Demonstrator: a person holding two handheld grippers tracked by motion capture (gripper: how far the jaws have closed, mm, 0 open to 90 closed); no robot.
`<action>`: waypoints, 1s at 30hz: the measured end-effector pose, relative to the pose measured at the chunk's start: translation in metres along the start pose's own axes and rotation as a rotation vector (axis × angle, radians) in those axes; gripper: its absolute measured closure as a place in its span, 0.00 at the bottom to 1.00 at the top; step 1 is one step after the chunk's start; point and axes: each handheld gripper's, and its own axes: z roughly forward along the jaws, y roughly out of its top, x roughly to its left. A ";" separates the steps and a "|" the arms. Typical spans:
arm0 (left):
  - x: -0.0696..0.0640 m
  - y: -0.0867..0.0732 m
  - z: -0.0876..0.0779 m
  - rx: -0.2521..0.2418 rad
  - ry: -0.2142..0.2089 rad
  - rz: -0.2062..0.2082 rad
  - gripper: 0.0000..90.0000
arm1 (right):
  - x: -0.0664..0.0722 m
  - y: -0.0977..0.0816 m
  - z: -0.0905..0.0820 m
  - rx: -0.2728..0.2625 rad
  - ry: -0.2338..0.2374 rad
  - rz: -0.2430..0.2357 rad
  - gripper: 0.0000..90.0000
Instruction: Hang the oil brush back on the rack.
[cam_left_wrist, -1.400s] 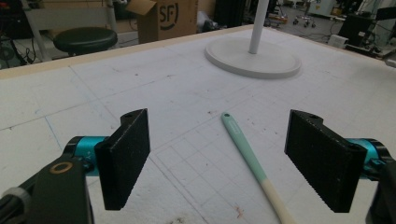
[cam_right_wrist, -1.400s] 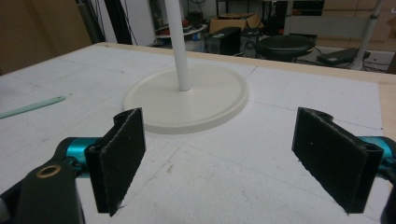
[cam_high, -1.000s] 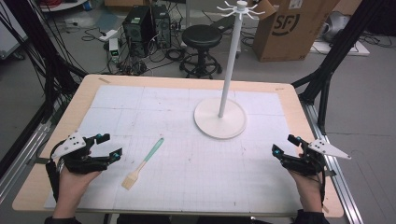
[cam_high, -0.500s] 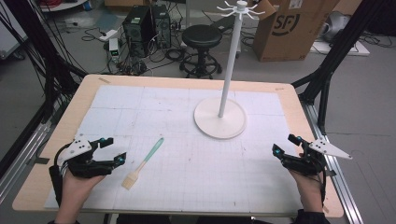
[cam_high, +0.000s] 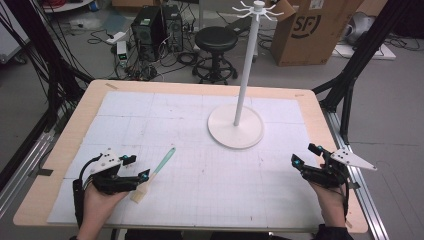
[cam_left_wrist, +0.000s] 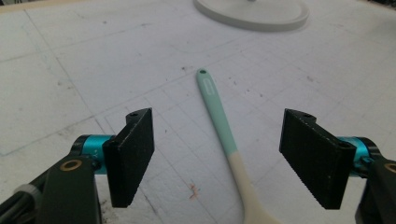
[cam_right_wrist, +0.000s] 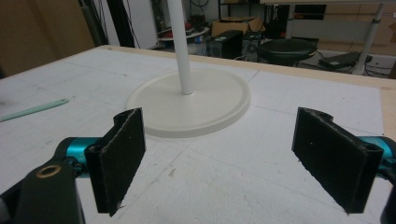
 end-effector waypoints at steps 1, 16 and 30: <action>-0.001 -0.001 0.002 0.013 0.004 0.003 0.31 | 0.000 0.000 0.000 0.000 0.000 -0.001 0.18; -0.014 -0.006 0.020 0.139 0.029 0.002 0.51 | -0.001 0.000 -0.001 -0.005 0.001 -0.001 0.18; -0.018 -0.007 0.026 0.187 0.055 0.020 0.71 | -0.001 0.000 -0.001 -0.006 0.003 0.003 0.18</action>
